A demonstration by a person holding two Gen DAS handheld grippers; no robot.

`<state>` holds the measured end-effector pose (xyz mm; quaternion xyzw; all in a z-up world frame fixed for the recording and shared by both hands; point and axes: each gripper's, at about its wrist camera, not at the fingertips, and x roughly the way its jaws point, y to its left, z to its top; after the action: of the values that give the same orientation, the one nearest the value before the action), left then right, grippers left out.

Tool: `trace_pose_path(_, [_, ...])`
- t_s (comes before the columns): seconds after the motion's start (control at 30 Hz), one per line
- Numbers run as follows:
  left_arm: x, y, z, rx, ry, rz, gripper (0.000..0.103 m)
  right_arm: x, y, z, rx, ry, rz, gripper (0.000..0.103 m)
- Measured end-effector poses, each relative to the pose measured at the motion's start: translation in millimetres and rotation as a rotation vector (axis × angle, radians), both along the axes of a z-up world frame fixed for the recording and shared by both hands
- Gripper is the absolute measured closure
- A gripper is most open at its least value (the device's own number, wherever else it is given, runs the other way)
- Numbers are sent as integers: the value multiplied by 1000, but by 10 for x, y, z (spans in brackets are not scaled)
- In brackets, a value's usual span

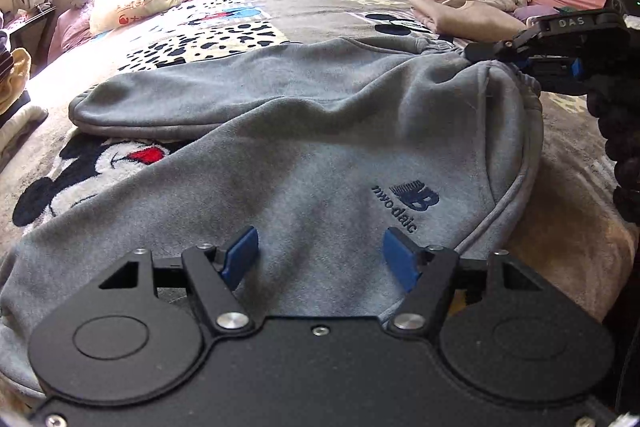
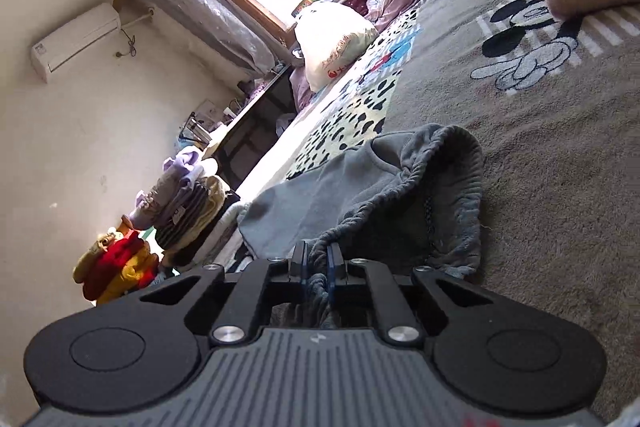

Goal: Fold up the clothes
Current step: 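Smooth the flattened grey garment with both tools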

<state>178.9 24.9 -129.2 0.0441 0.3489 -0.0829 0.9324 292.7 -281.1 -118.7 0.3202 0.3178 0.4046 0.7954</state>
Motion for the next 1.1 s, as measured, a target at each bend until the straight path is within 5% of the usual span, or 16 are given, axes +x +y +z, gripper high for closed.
trace_pose_path(0.2, [18,-39,-24,-9,32,-34,31,-103,-170,-123,-231,64,-44,95])
trace_pose_path(0.3, [-3,1,38,-47,25,-43,31,-166,-296,-96,-209,45,-114,90])
trace_pose_path(0.4, [-23,79,180,-117,-48,-17,31,-244,-378,12,-133,-40,-163,90])
trace_pose_path(0.53, [77,78,219,-186,-74,-14,31,-362,46,145,-213,-200,-24,86])
trace_pose_path(0.6, [170,-31,64,-149,22,-46,31,-415,337,147,-314,-247,63,69])
trace_pose_path(0.7, [21,-337,-31,84,64,-219,36,-612,642,19,-614,-304,179,71])
trace_pose_path(0.73, [-22,-332,10,80,84,-232,43,-671,639,51,-641,-329,194,72])
trace_pose_path(0.87, [-124,-92,160,-19,95,-219,45,-780,489,156,-594,-336,147,77])
trace_pose_path(0.97, [-146,110,345,-55,-17,-93,45,-854,590,260,-510,-428,126,71])
trace_pose_path(1.03, [-72,204,342,-58,-46,-15,46,-868,757,295,-478,-487,139,57])
trace_pose_path(1.1, [-32,126,179,37,16,-36,46,-889,1029,172,-586,-467,210,57])
